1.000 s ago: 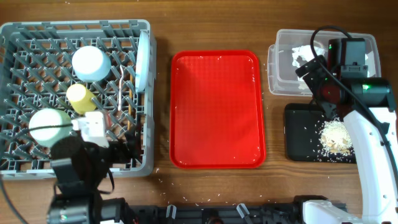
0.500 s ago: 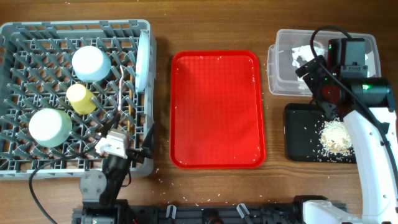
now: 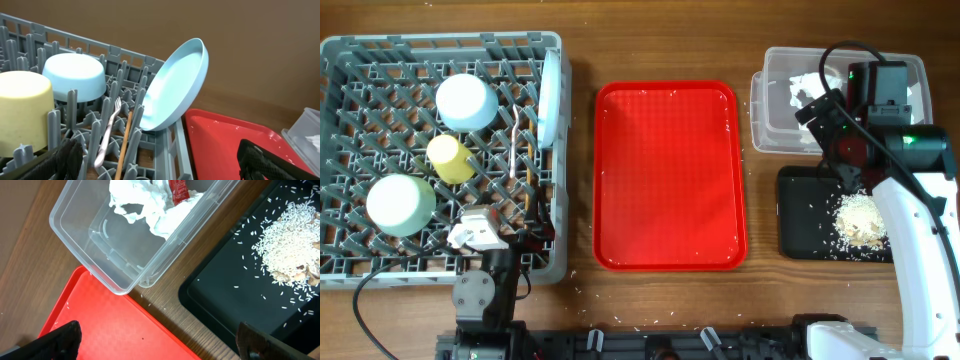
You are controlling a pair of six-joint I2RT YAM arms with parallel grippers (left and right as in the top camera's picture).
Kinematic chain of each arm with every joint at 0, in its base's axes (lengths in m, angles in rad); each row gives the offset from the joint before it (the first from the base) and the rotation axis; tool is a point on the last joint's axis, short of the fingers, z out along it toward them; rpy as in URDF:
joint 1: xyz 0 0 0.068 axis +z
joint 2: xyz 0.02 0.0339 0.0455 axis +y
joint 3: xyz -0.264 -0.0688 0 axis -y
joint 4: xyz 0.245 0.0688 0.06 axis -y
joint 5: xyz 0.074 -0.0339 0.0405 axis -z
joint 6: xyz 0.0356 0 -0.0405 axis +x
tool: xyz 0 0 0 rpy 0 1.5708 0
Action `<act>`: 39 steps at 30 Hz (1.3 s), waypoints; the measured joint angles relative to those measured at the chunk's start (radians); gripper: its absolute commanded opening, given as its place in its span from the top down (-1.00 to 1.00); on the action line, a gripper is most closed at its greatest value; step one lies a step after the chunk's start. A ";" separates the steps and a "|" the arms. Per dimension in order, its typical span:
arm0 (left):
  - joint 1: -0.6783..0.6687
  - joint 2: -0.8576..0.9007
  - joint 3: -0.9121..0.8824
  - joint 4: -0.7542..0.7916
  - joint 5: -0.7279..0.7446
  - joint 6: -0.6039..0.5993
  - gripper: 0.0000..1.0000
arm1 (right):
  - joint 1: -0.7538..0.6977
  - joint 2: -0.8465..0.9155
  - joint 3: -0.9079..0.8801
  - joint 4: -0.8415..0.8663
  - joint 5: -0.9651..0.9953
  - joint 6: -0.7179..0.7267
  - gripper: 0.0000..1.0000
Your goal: Sort waste into correct bins and load items into the dishwasher rack
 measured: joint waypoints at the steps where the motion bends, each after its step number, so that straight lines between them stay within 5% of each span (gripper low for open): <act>1: 0.000 0.000 0.000 0.000 0.000 0.000 -1.00 | 0.000 0.000 0.000 0.000 0.000 0.000 -1.00; 33: 0.000 0.000 0.000 0.000 -0.001 -0.003 -1.00 | 0.000 -0.006 0.000 0.000 0.000 0.000 -0.99; 39: 0.000 0.000 0.000 0.000 -0.001 -0.003 -1.00 | 0.000 -0.251 0.000 -0.040 0.011 0.000 -1.00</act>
